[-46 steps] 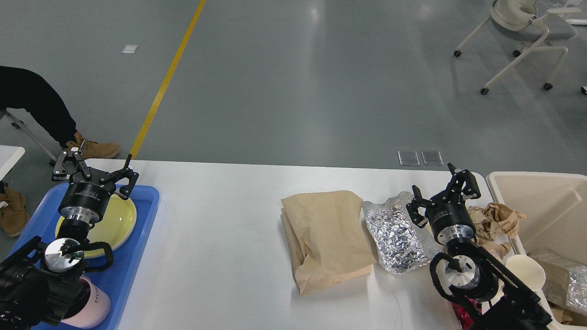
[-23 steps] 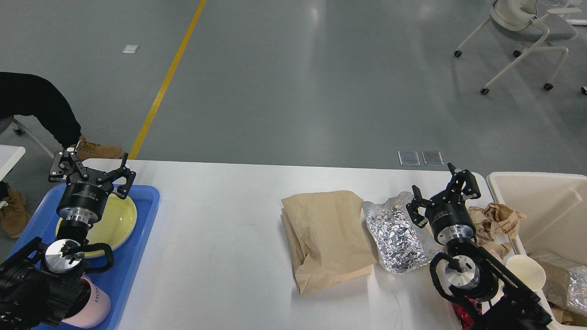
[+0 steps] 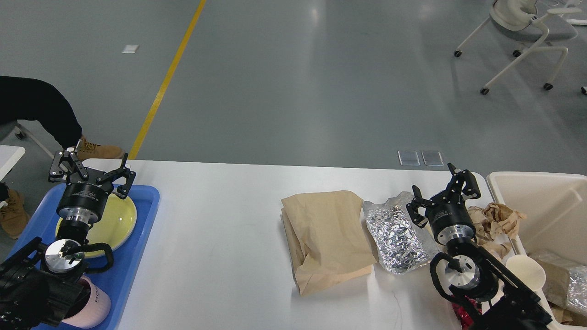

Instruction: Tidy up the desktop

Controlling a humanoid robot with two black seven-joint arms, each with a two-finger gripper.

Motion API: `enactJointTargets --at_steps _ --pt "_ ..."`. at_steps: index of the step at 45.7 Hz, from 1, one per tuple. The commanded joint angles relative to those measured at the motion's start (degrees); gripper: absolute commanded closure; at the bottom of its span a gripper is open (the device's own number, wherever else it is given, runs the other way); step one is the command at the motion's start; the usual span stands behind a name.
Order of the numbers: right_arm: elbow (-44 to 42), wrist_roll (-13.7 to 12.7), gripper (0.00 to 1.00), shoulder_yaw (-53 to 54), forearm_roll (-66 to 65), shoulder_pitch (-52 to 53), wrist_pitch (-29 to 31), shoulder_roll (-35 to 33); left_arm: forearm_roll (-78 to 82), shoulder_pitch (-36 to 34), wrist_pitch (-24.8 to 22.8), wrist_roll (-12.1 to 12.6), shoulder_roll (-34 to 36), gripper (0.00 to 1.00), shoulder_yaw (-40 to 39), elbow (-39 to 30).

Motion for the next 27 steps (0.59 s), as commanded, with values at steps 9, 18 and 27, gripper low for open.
enactJointTargets --at_steps 9,18,27 --pt "0.0 0.0 0.00 0.1 0.0 0.0 0.0 0.2 0.0 0.0 0.0 0.0 0.0 0.04 0.0 0.0" --pt "0.0 0.0 0.00 0.0 0.0 0.0 0.0 0.1 0.0 0.0 0.0 0.0 0.0 0.04 0.0 0.0" --pt "-0.7 -0.3 0.00 0.0 0.0 0.6 -0.1 -0.2 0.0 0.0 0.0 0.0 0.0 0.04 0.0 0.0"
